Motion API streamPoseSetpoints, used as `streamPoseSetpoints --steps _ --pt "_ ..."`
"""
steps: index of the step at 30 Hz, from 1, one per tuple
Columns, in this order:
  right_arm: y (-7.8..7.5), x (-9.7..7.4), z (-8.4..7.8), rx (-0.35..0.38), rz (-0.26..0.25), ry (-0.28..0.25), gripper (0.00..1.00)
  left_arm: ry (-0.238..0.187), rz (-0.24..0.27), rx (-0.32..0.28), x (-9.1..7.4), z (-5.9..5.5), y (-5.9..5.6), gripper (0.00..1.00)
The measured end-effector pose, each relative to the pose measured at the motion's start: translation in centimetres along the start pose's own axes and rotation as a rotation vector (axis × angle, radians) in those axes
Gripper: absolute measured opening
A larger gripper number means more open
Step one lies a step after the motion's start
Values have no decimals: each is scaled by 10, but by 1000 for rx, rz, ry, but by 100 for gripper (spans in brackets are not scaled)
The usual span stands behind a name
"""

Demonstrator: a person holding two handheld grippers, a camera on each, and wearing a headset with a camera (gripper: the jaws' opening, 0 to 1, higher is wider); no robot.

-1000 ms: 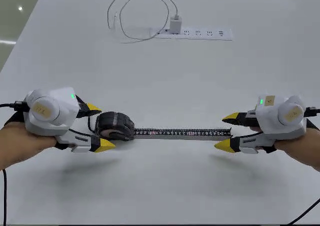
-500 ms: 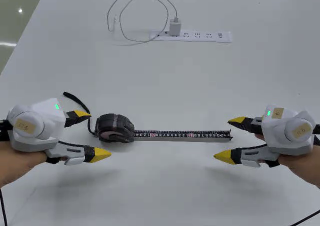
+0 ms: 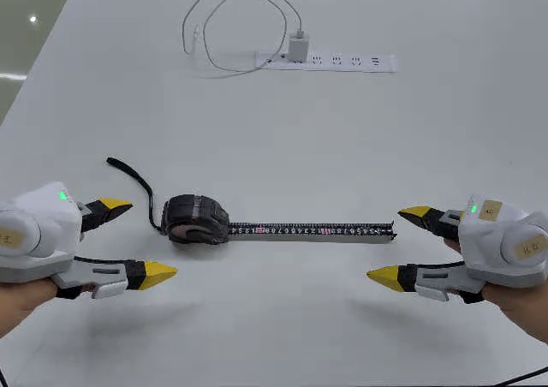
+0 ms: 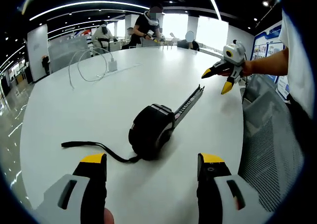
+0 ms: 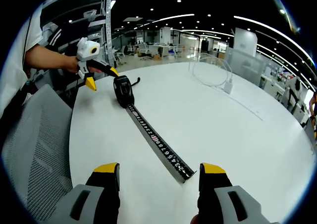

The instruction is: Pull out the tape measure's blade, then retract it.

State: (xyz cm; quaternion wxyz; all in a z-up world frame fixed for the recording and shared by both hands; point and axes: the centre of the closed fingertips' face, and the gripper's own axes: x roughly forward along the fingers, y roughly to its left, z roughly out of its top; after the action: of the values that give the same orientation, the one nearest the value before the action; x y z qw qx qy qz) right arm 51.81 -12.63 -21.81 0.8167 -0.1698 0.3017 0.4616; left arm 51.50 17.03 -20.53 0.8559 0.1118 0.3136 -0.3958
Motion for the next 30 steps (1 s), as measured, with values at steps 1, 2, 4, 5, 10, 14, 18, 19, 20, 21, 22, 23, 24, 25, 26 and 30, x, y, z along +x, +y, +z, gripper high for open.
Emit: streamPoseSetpoints --steps 1,2,4,5,10,14,18,19,20,21,22,23,24,25,26,30 --pt "0 0 0 -1 -4 -1 63 -1 3 -3 -1 -1 0 72" --pt "0 -1 0 0 -9 -3 63 -5 5 -7 -2 -1 -2 73" --pt "2 -4 1 12 -14 -13 64 -8 11 -13 -4 -2 -3 73" --pt "3 -4 1 15 -16 -16 64 -11 14 -16 -5 -2 -4 73" --pt "7 -7 -2 22 -34 -19 66 -9 17 -21 -10 -7 -11 73" --pt "11 -10 -4 33 -41 -22 68 -14 22 -37 -14 -11 -16 74" --pt "14 -13 -6 48 -50 -29 69 -24 37 -54 -16 -14 -18 75" --pt "15 -14 -6 51 -54 -30 70 -29 41 -59 -17 -15 -19 75" --pt "16 -14 -7 53 -54 -30 70 -29 42 -60 -17 -15 -20 75" --pt "17 -15 -7 54 -55 -30 70 -28 44 -62 -17 -16 -20 75" --pt "18 -16 -8 55 -58 -30 70 -31 48 -63 -19 -16 -22 75" --pt "18 -16 -8 55 -60 -29 71 -34 51 -65 -19 -16 -22 75" --pt "18 -18 -9 61 -63 -32 71 -41 53 -73 -21 -16 -23 75" --pt "19 -19 -9 65 -66 -34 71 -42 57 -77 -22 -17 -23 75" --pt "19 -20 -10 66 -71 -35 71 -46 65 -79 -23 -17 -23 75" --pt "22 -23 -11 82 -82 -48 72 -61 79 -100 -26 -18 -25 75"
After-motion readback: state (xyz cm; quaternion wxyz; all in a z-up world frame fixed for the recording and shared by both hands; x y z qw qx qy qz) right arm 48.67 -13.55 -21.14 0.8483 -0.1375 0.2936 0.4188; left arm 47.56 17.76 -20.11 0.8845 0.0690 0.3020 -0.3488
